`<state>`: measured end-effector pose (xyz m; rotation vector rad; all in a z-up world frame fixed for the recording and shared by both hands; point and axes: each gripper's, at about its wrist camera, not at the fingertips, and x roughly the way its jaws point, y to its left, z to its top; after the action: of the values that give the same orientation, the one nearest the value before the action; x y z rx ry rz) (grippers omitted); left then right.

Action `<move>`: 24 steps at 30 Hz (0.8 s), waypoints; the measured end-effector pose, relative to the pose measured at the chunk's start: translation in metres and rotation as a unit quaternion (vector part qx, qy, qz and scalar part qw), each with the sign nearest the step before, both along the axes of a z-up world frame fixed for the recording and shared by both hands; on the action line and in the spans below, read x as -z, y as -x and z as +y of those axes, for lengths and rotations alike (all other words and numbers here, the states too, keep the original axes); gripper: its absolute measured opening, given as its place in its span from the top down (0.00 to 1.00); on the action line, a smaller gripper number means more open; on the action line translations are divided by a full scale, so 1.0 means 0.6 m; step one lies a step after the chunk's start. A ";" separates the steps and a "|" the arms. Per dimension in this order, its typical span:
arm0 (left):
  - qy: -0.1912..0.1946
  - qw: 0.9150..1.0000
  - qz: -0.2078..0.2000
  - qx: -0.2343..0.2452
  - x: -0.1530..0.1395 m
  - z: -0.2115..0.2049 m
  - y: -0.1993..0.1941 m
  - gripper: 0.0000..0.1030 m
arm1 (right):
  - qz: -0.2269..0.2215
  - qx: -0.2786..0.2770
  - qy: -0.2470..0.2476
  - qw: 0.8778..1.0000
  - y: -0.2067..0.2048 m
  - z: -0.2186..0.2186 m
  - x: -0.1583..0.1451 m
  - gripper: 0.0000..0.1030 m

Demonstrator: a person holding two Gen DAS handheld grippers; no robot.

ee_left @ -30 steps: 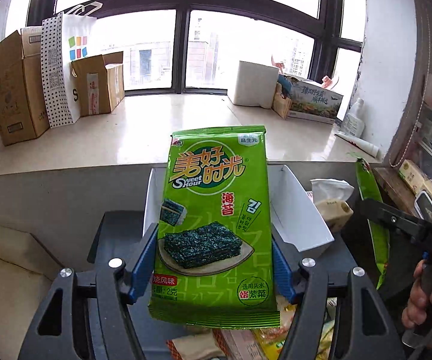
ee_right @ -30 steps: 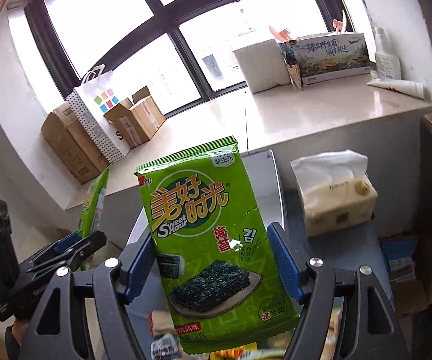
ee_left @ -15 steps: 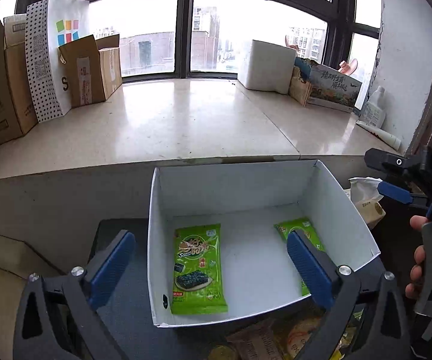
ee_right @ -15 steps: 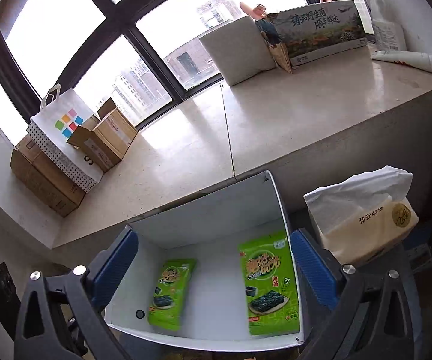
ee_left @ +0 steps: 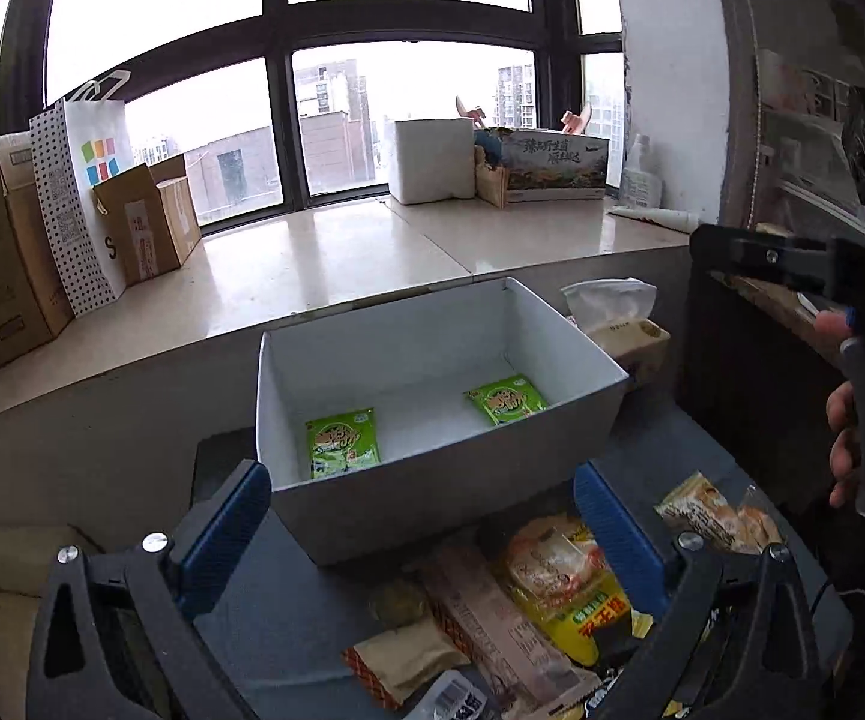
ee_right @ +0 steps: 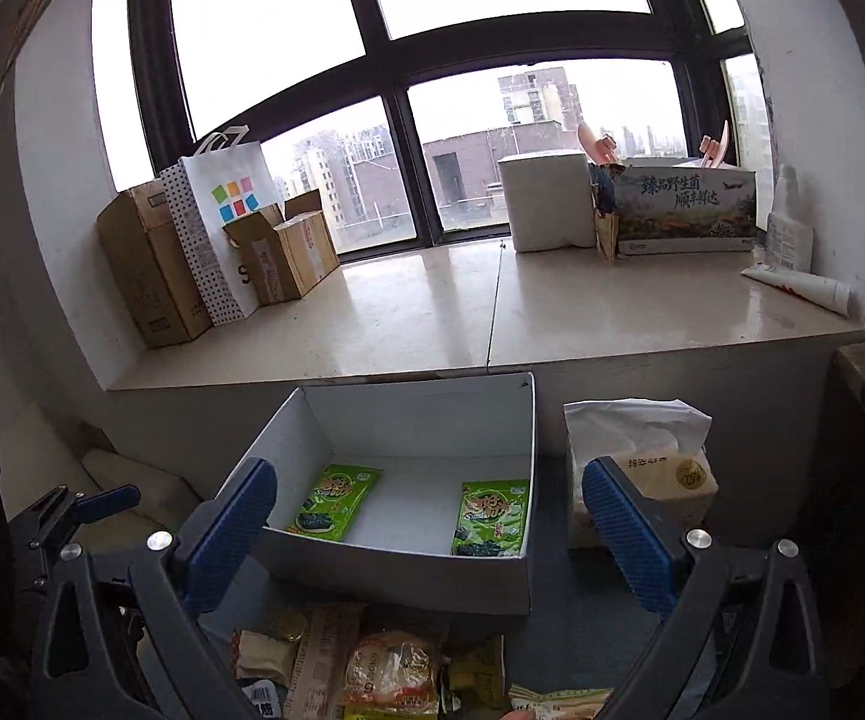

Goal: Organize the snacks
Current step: 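Grasp the long cracker bag with the right gripper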

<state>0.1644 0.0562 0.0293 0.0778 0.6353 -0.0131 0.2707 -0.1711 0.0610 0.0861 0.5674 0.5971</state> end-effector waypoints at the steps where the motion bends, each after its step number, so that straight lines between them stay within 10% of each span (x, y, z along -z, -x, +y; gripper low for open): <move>1: -0.002 1.000 0.004 0.003 0.005 -0.009 0.027 0.00 | -0.001 0.002 -0.006 1.000 0.026 -0.017 0.001 0.00; 7: 0.089 0.996 0.000 -0.003 0.039 -0.020 0.173 0.00 | 0.026 0.021 -0.077 0.996 0.165 -0.129 0.051 0.00; 11: 0.067 0.998 0.004 -0.017 0.070 -0.047 0.246 0.00 | 0.100 0.053 -0.019 0.993 0.238 -0.179 0.145 0.00; 24: 0.094 0.995 0.038 0.000 0.104 -0.076 0.261 0.00 | 0.088 0.071 0.049 0.992 0.280 -0.184 0.210 0.00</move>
<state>0.0079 0.0108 -0.0331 -0.1044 0.7071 -0.0760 0.1028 -0.2815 -0.0651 0.0849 0.7537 0.4248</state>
